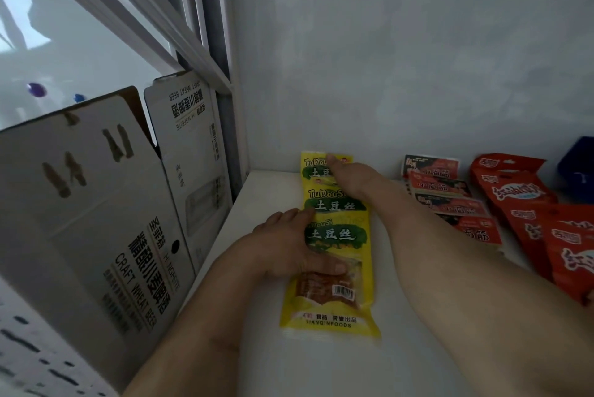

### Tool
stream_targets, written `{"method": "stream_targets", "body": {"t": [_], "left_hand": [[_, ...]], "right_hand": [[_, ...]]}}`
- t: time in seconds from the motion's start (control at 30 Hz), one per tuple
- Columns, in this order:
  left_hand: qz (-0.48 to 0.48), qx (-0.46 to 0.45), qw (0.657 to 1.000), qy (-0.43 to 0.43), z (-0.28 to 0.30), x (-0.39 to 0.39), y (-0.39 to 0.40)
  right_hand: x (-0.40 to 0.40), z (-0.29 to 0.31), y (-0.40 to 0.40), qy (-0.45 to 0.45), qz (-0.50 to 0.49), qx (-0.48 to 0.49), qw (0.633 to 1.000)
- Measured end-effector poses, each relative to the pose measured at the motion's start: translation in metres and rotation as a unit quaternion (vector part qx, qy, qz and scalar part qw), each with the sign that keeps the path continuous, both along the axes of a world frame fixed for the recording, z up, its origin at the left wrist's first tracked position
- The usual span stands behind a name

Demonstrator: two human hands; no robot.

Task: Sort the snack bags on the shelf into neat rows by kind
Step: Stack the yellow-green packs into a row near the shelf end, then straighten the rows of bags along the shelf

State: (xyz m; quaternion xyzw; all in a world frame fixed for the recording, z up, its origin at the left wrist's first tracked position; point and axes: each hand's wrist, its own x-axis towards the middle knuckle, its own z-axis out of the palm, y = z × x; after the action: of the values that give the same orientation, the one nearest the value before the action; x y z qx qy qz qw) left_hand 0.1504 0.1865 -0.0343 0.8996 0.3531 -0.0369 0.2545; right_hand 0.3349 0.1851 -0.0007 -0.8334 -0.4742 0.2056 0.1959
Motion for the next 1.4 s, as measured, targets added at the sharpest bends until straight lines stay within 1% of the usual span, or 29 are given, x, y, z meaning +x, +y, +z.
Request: {"method": "stream_targets", "body": {"t": [0.1, 0.17, 0.23, 0.3, 0.33, 0.4, 0.47, 0.53, 0.63, 0.67, 0.8, 0.97, 1.17, 1.27, 1.4], "left_hand": [[0.002, 0.005, 1.000, -0.002, 0.000, 0.001, -0.001], [0.002, -0.016, 1.000, -0.021, -0.002, 0.002, 0.003], [0.013, -0.080, 0.992, -0.096, -0.005, 0.001, 0.007], [0.059, -0.113, 0.976, -0.174, -0.006, 0.004, 0.011], [0.101, -0.112, 0.969, -0.195, -0.004, 0.008, 0.015], [0.176, -0.093, 0.954, -0.222, 0.001, 0.022, 0.027], [0.208, -0.091, 0.943, -0.241, 0.006, 0.035, 0.039], [0.213, -0.088, 0.944, -0.237, 0.003, 0.049, 0.056], [0.192, -0.084, 0.948, -0.241, -0.029, 0.072, 0.104], [0.186, -0.074, 0.951, -0.235, -0.032, 0.077, 0.109], [0.195, -0.046, 0.962, -0.187, -0.004, 0.078, 0.087], [0.200, -0.091, 0.945, -0.241, -0.012, 0.078, 0.098], [0.173, -0.102, 0.944, -0.261, -0.013, 0.077, 0.091], [0.174, -0.085, 0.952, -0.238, -0.010, 0.076, 0.085], [0.167, -0.029, 0.965, -0.203, -0.010, 0.077, 0.083]], "right_hand": [[-0.001, -0.002, 0.000, 0.018, -0.005, 0.016, 1.000], [0.001, -0.004, -0.002, 0.042, -0.013, 0.042, 0.998], [0.007, -0.003, -0.005, 0.073, -0.019, 0.096, 0.992], [0.012, -0.007, -0.010, 0.126, -0.056, 0.155, 0.978], [0.014, -0.010, -0.012, 0.143, -0.075, 0.172, 0.972], [0.014, -0.021, -0.016, 0.173, -0.108, 0.194, 0.960], [0.012, -0.032, -0.019, 0.178, -0.126, 0.198, 0.956], [0.011, -0.036, -0.019, 0.160, -0.123, 0.189, 0.961], [0.009, -0.040, -0.013, 0.139, -0.126, 0.168, 0.968], [0.008, -0.041, -0.011, 0.136, -0.126, 0.170, 0.968], [0.009, -0.042, -0.008, 0.126, -0.118, 0.178, 0.969], [0.008, -0.041, -0.007, 0.112, -0.123, 0.162, 0.973], [0.005, -0.040, -0.006, 0.115, -0.125, 0.161, 0.972], [0.001, -0.038, -0.009, 0.106, -0.125, 0.157, 0.974], [-0.001, -0.037, -0.010, 0.099, -0.123, 0.167, 0.973]]}}
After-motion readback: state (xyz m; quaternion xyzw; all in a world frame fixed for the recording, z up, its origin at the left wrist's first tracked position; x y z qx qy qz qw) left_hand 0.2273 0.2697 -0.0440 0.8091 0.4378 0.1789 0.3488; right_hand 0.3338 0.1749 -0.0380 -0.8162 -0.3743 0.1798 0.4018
